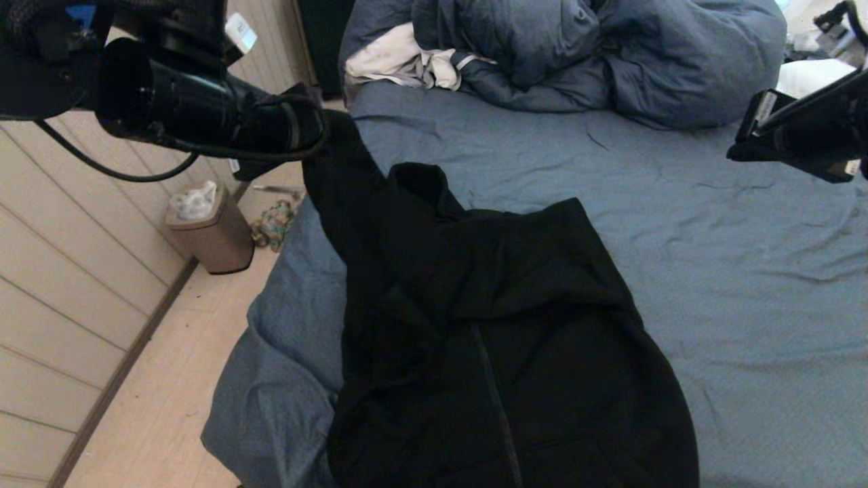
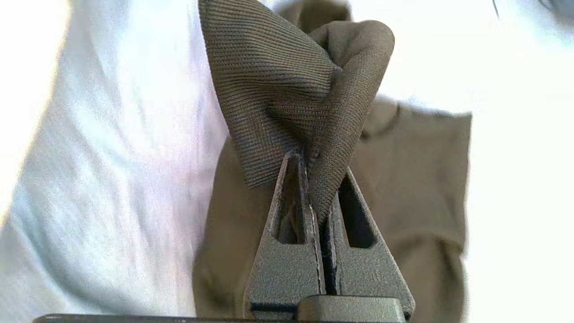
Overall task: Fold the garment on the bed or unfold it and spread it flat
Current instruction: Fold the black sweatshirt
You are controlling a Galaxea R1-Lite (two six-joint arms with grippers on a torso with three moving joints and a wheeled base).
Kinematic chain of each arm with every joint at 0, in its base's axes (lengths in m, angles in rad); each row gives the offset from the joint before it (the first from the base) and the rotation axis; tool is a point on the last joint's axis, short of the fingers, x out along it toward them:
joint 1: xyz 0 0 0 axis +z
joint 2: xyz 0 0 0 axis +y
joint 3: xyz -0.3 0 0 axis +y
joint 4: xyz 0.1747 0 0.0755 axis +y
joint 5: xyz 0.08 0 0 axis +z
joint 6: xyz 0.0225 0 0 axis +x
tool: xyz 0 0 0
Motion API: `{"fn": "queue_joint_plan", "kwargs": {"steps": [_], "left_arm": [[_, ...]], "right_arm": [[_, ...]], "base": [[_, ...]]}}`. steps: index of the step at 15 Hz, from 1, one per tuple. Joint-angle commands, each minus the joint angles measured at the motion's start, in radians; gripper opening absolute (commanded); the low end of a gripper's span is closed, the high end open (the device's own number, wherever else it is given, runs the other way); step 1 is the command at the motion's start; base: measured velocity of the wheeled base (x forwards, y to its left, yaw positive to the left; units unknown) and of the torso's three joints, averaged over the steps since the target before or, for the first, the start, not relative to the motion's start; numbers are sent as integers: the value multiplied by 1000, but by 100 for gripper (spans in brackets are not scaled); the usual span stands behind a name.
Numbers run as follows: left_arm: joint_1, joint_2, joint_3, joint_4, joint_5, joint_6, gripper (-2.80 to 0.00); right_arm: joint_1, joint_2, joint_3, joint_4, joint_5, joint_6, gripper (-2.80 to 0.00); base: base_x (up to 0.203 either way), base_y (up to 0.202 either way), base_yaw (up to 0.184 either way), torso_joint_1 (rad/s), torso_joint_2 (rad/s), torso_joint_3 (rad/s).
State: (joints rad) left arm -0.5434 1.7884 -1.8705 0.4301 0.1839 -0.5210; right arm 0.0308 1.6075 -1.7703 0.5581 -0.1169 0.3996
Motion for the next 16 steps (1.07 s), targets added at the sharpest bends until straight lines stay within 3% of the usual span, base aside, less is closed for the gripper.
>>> {"fn": "queue_joint_plan", "kwargs": {"steps": [1,3,5,8,10,14,16], "left_arm": [[-80,47,-67,-25,196,56,-280],[-71,31,-72,-41,232,78,-280],[-5,-15,-60,-33,231,79,-280],[131,-94,-53,-7,228,78,-280],[268,-132,-48,8,214,78,-280],[604,-195,62,2,42,77,-280],[726,-219,106,-7,-141,74,-280]], "right_arm": [[-19,-29,15,3,38,3,-280],[-20,-36,42,3,52,2,-280],[-20,-44,75,2,62,2,-280],[-24,-51,121,-7,92,2,-280],[-29,-54,158,-64,95,4,-280],[-37,-61,223,-141,109,7,-280],[-36,-63,240,-141,127,10,-280]], "base": [[0,0,0,0,0,0],[0,0,0,0,0,0],[0,0,0,0,0,0],[0,0,0,0,0,0],[0,0,0,0,0,0],[0,0,0,0,0,0],[0,0,0,0,0,0]]}}
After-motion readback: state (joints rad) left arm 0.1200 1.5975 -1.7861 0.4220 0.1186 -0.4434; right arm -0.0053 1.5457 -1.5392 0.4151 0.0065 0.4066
